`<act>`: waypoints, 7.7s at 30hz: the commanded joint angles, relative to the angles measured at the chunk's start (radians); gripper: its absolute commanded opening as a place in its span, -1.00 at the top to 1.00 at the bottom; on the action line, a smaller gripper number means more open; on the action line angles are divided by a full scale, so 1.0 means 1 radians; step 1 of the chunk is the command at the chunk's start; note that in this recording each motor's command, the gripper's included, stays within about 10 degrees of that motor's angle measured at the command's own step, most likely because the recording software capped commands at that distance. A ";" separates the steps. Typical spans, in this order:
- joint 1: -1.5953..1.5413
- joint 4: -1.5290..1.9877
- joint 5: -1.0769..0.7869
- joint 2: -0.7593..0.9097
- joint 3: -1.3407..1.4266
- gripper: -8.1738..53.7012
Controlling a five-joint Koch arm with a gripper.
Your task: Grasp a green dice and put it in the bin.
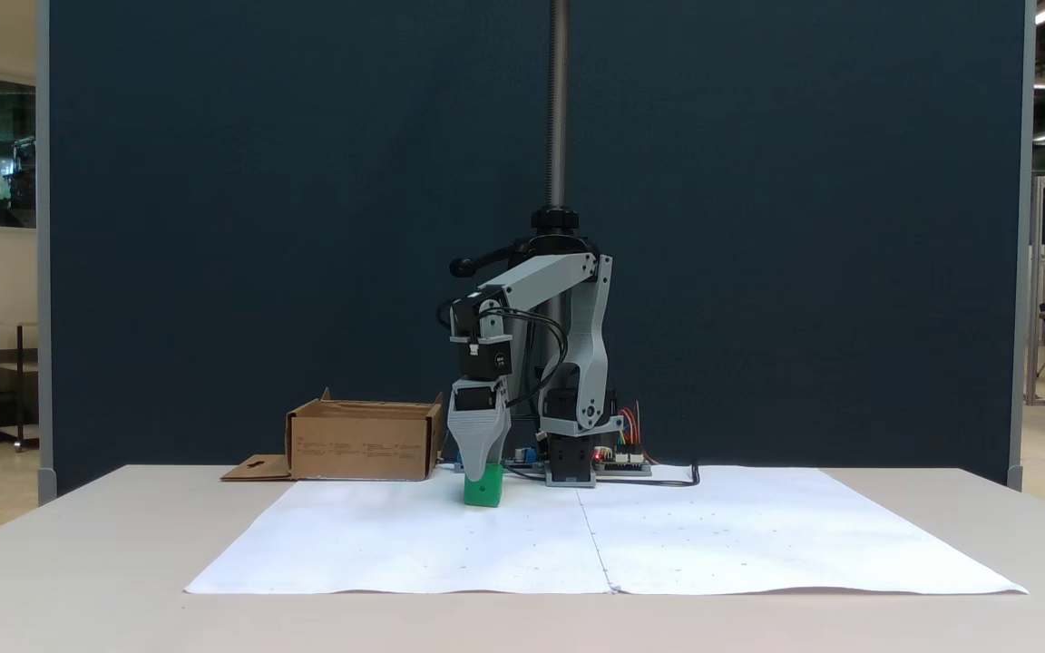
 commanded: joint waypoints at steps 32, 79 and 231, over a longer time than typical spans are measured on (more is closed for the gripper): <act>-0.028 -0.202 0.071 0.075 0.124 -0.65; 0.005 -0.370 -0.032 0.029 0.207 -0.61; -0.752 -0.877 0.782 0.549 0.196 -0.68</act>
